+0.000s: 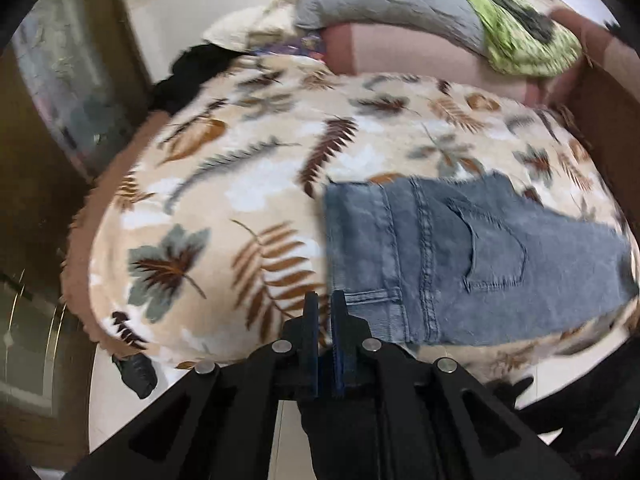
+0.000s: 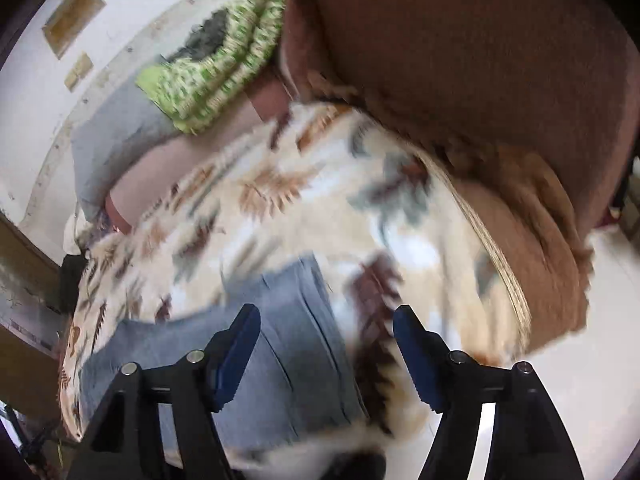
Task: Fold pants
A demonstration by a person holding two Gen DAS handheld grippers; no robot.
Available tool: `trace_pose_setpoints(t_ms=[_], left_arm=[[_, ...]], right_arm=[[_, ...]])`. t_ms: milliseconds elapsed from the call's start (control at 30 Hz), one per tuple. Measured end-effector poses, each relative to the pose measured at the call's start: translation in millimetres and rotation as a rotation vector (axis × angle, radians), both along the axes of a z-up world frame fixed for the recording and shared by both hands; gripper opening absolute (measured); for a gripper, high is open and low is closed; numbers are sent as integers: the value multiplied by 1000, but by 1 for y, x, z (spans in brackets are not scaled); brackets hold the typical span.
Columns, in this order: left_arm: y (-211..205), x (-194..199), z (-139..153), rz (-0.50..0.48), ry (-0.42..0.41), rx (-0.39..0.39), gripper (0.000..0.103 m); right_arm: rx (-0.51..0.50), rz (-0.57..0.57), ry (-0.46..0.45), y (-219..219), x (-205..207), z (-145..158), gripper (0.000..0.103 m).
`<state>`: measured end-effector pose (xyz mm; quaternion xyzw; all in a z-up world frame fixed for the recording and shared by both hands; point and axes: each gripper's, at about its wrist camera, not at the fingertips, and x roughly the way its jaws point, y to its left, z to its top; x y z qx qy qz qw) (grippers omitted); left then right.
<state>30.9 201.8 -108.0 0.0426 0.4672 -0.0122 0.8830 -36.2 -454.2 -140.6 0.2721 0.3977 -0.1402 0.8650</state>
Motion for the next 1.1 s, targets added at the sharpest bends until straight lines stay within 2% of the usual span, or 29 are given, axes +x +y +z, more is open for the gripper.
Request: trace_pose_setpoints(t_ms=[100, 167, 233, 300, 333, 367, 467, 533, 600, 700, 833, 900, 967, 1033, 1100], left_arm=[[-12, -1, 10, -32, -30, -30, 8], [-23, -1, 10, -67, -32, -35, 8], [-37, -1, 8, -108, -24, -67, 8], [-52, 1, 1, -151, 0, -101, 8], [-58, 2, -2, -161, 8, -107, 8], [-64, 4, -5, -169, 15, -115, 8], [-78, 9, -16, -199, 57, -146, 8], [-87, 11, -23, -207, 79, -154, 8], [-94, 15, -29, -210, 81, -165, 8], [-101, 27, -39, -192, 92, -180, 9], [-110, 36, -52, -172, 121, -206, 11], [-120, 35, -54, -201, 121, -224, 11], [-131, 35, -56, -227, 116, -213, 18], [-145, 36, -61, -249, 106, -191, 44], [-154, 37, -66, -239, 83, -162, 49]], right_arm=[[-10, 45, 76, 1, 46, -13, 72], [-48, 55, 145, 3, 71, -29, 72], [-43, 59, 218, 1, 89, -50, 70], [-16, 73, 272, 0, 99, -70, 52], [7, 91, 296, 1, 98, -79, 24], [4, 95, 303, 3, 97, -80, 16], [-130, 124, 255, 18, 85, -58, 10], [-127, 108, 171, 15, 77, -39, 10], [-143, 82, 74, 7, 74, -22, 3], [-146, 36, 36, -2, 84, -25, 3], [-116, -21, 124, -2, 90, -51, 5], [-93, 8, 44, 11, 84, -43, 6], [-73, 44, 1, 33, 79, -34, 6], [-30, 126, -9, 64, 79, -32, 6], [-12, 226, 6, 102, 82, -40, 6]])
